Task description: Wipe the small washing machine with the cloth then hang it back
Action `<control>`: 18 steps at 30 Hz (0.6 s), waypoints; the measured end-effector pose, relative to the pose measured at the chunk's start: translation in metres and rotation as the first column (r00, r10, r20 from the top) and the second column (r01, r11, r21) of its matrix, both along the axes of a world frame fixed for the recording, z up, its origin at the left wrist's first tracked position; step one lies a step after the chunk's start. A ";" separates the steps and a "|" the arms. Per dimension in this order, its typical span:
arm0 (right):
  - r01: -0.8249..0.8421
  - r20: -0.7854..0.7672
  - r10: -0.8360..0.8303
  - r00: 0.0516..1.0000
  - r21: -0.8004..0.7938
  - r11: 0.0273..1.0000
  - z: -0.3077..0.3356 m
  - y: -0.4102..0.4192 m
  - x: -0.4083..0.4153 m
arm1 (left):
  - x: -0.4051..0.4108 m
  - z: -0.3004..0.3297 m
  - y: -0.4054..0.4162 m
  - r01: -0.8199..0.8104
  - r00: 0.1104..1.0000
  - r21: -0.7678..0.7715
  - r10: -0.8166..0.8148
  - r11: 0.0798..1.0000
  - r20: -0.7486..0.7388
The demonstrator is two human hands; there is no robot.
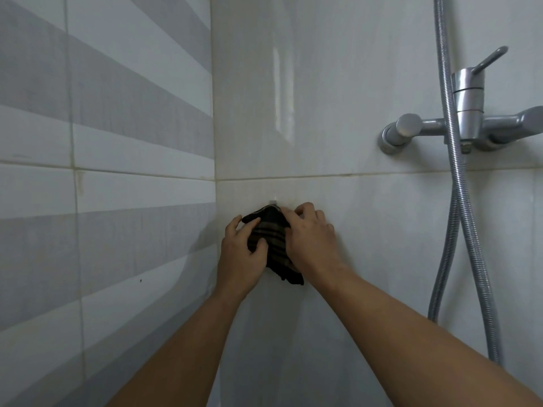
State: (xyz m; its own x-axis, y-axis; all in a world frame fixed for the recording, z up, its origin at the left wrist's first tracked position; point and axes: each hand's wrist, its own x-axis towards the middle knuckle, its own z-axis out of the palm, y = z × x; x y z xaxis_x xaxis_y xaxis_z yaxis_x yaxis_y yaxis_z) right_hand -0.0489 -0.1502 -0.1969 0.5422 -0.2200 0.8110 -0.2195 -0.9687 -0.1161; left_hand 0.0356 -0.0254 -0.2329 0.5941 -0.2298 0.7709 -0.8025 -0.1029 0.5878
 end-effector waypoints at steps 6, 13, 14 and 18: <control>-0.012 0.008 0.012 1.000 0.011 1.000 0.000 0.000 0.001 | -0.001 0.000 -0.001 -0.015 1.000 0.006 0.015 1.000 0.006; -0.019 0.013 0.019 1.000 0.015 1.000 0.000 -0.001 0.002 | -0.002 0.005 0.001 -0.024 1.000 0.017 0.024 1.000 0.002; -0.022 0.017 0.022 1.000 0.011 1.000 0.000 -0.001 0.002 | -0.003 0.005 0.001 -0.024 1.000 0.014 0.024 1.000 0.003; -0.003 0.037 0.003 0.999 0.001 1.000 0.000 -0.002 0.002 | -0.003 0.005 0.003 -0.050 0.999 -0.011 0.050 0.999 -0.008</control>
